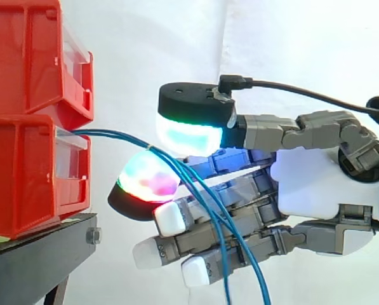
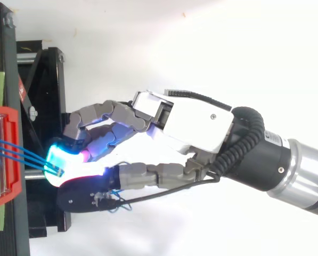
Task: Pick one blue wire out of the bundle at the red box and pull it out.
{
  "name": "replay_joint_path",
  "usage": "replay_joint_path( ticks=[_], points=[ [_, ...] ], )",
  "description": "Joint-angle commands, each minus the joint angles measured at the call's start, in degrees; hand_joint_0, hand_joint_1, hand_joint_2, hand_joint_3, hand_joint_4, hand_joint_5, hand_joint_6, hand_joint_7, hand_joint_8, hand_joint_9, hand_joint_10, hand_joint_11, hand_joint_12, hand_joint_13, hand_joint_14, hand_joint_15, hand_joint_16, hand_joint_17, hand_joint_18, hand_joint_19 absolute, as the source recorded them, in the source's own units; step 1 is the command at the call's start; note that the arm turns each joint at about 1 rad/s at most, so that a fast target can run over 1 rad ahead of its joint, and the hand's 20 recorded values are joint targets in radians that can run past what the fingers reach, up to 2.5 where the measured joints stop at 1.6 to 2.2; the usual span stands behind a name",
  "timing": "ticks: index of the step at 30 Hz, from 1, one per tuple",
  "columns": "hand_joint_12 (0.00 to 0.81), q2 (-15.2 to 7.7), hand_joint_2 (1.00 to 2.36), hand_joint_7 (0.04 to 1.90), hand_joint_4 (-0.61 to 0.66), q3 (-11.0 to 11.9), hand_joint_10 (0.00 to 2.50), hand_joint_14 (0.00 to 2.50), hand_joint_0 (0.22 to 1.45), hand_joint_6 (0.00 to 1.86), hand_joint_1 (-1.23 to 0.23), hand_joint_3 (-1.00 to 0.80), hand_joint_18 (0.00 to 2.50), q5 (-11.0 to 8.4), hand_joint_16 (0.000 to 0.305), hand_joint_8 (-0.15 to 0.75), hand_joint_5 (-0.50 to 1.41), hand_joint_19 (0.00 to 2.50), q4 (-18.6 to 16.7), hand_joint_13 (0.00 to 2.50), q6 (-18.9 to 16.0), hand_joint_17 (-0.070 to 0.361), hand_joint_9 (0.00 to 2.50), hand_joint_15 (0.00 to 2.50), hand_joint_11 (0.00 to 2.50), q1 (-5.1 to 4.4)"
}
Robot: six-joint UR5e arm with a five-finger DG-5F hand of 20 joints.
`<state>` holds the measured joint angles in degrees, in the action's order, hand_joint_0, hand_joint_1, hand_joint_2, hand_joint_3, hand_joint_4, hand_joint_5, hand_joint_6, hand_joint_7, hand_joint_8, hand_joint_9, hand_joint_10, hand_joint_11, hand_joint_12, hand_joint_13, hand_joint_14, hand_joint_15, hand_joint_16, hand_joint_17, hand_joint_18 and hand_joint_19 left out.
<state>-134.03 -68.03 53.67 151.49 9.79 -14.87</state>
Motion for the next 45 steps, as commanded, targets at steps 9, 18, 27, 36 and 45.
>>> replay_joint_path(
  ticks=[9, 18, 27, 36, 45],
  points=[
    [0.512, 0.0, 1.01, 1.08, 0.34, 0.7, 0.01, 0.01, 0.53, 0.89, -0.71, -0.37, 0.85, 0.03, 0.065, 0.434, -0.17, 0.52, 2.14, 0.81, -2.93, 0.145, 0.92, 0.37, 0.64, -0.16],
    [0.496, 0.79, 1.01, 1.1, 0.28, 1.58, 0.01, 0.01, 0.6, 0.9, -0.75, -0.3, 0.85, -0.06, 0.062, 0.423, -0.18, 0.51, 3.28, 0.81, -4.78, 0.138, 0.89, 0.38, 0.65, -0.16],
    [0.497, 1.14, 1.02, 1.15, 0.23, 2.02, 0.02, 0.01, 0.64, 0.9, -0.76, -0.23, 0.86, 0.03, 0.062, 0.422, -0.2, 0.49, 4.86, 0.82, -6.45, 0.139, 0.87, 0.38, 0.67, -0.25],
    [0.531, 2.55, 1.01, 1.13, 0.3, 2.11, 0.01, 0.01, 0.6, 0.87, -0.68, -0.14, 0.91, -0.06, 0.07, 0.439, -0.2, 0.5, 7.68, 0.84, -6.71, 0.158, 0.87, 0.36, 0.56, -0.25],
    [0.554, 2.55, 1.0, 1.1, 0.28, 2.11, 0.01, 0.01, 0.59, 0.83, -0.55, -0.03, 0.94, 0.03, 0.076, 0.455, -0.18, 0.52, 9.17, 0.84, -6.8, 0.171, 0.89, 0.36, 0.5, -0.25]
  ],
)
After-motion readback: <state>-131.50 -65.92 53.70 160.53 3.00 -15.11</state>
